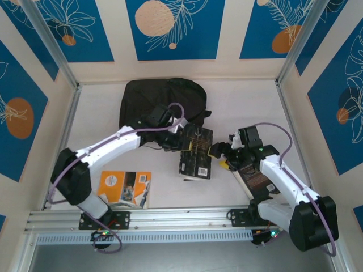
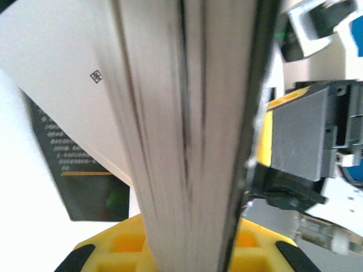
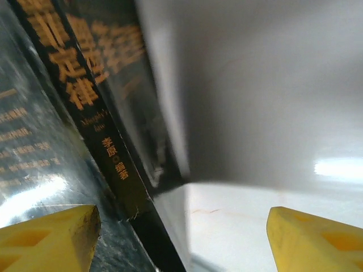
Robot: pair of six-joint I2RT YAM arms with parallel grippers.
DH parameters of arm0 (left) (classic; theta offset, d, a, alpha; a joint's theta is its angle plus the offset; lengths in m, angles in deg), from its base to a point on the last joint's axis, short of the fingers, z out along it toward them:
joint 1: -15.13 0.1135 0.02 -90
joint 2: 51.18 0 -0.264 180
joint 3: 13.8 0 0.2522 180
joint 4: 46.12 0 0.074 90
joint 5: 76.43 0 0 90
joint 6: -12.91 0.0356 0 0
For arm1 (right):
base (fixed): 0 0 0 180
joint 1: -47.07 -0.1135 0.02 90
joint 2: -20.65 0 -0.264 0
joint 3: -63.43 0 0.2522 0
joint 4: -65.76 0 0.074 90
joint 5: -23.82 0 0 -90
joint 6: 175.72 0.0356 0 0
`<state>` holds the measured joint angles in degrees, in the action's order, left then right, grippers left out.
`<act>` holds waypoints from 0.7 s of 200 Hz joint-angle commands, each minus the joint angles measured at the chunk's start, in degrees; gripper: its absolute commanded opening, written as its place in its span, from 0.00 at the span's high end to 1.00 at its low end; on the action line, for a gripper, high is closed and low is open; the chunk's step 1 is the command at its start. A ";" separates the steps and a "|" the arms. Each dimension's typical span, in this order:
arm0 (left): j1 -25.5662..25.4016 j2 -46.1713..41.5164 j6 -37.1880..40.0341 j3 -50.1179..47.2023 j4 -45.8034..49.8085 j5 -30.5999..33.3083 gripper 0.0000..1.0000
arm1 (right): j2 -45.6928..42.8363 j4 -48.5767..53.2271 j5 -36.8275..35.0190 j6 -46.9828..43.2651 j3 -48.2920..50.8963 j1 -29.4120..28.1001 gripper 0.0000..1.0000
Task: Pack the student bag
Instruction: Pick up the book at the center of the table, then pass the book.
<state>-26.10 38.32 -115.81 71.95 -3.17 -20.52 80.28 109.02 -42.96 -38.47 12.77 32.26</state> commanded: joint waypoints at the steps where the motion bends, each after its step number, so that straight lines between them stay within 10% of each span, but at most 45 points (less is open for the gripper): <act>1: 0.71 -3.44 -1.87 2.58 -1.95 -6.26 1.00 | -3.04 -8.11 14.39 6.11 2.38 0.05 0.19; 46: 1.68 -5.99 -3.59 4.87 -2.62 -8.40 1.00 | -8.95 -22.90 20.95 13.31 4.41 -0.44 0.23; 140: 2.17 -6.39 -2.89 3.55 -0.85 -6.48 0.92 | -13.29 -20.47 20.11 11.21 1.92 -0.77 0.93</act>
<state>-24.44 34.36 -120.22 74.48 -4.44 -27.38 69.35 83.82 -23.11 -24.16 17.47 31.76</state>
